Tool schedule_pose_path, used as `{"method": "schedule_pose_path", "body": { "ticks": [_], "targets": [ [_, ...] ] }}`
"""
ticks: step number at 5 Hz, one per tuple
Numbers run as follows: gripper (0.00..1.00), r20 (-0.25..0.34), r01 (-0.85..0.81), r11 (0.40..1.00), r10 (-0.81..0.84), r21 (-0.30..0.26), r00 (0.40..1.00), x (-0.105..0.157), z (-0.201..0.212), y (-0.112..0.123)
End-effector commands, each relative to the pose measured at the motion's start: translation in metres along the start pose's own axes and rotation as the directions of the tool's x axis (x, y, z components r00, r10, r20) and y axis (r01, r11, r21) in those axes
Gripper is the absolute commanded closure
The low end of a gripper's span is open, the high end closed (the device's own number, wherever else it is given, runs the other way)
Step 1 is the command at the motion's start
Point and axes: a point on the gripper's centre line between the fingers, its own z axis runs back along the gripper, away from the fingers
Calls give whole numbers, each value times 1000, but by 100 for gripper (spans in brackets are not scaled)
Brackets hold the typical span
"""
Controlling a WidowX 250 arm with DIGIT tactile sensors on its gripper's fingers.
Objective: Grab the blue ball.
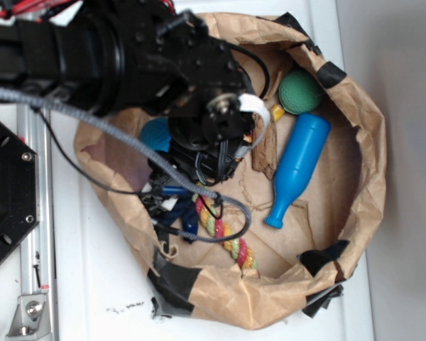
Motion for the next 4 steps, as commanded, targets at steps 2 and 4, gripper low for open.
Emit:
{"method": "schedule_pose_path", "body": {
  "ticks": [2,4],
  "targets": [
    [100,68,-75,992,68,107,995,3,67,29],
    [100,112,-83,975,61,206,992,19,104,24]
  ]
}}
